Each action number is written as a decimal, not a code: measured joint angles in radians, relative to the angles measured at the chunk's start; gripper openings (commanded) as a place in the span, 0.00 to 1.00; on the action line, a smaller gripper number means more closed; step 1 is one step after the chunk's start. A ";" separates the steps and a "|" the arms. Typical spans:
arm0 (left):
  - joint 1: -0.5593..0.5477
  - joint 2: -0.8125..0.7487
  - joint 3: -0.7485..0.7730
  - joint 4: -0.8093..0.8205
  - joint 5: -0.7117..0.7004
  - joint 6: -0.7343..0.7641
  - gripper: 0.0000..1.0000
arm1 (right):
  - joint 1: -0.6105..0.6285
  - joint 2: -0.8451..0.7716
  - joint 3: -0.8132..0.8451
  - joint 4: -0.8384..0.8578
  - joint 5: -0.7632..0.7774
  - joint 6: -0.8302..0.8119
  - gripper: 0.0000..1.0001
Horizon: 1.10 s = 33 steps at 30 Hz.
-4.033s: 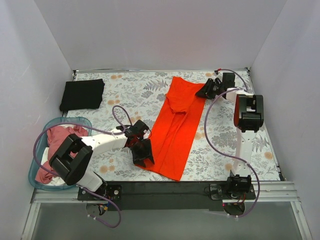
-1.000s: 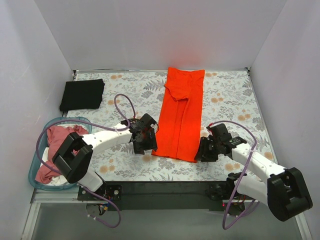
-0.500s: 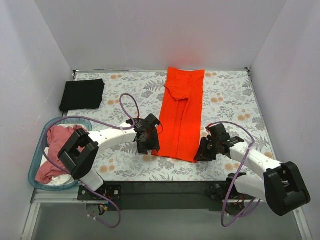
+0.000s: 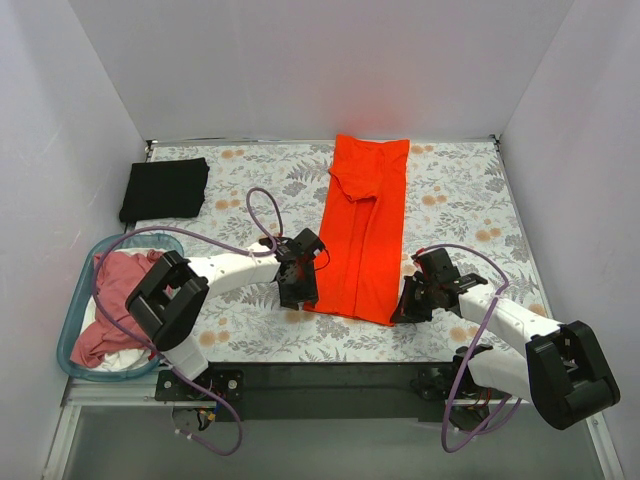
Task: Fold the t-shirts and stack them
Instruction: Fold the tshirt
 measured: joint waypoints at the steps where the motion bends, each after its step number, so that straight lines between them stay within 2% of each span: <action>1: 0.000 0.004 0.002 0.000 0.000 0.000 0.40 | 0.000 0.000 0.000 0.001 0.000 0.000 0.01; 5: 0.000 0.017 0.010 -0.003 -0.004 0.005 0.37 | 0.000 0.000 -0.001 0.004 -0.003 -0.001 0.01; 11: 0.000 0.048 0.034 -0.008 -0.019 0.013 0.25 | 0.000 0.000 -0.005 0.014 -0.011 -0.002 0.01; 13: 0.000 0.062 0.045 -0.016 -0.020 0.017 0.17 | 0.000 0.000 -0.005 0.014 -0.012 -0.005 0.01; 14: 0.000 0.066 0.050 -0.019 -0.021 0.018 0.03 | 0.000 0.000 -0.005 0.014 -0.012 -0.005 0.01; 15: 0.000 0.071 0.053 -0.023 -0.018 0.017 0.00 | 0.000 0.001 -0.005 0.014 -0.013 -0.006 0.01; 18: -0.002 0.076 0.063 -0.036 -0.014 0.023 0.00 | 0.000 0.003 -0.001 0.009 -0.015 -0.018 0.01; 22: -0.029 0.072 0.067 -0.085 -0.009 0.021 0.00 | 0.003 0.027 0.057 -0.092 -0.012 -0.075 0.01; 30: -0.254 -0.066 -0.033 -0.181 0.072 -0.070 0.00 | 0.098 -0.059 0.093 -0.293 -0.050 -0.132 0.01; 33: -0.290 -0.094 -0.046 -0.197 0.101 -0.101 0.00 | 0.115 -0.117 0.090 -0.344 -0.050 -0.132 0.01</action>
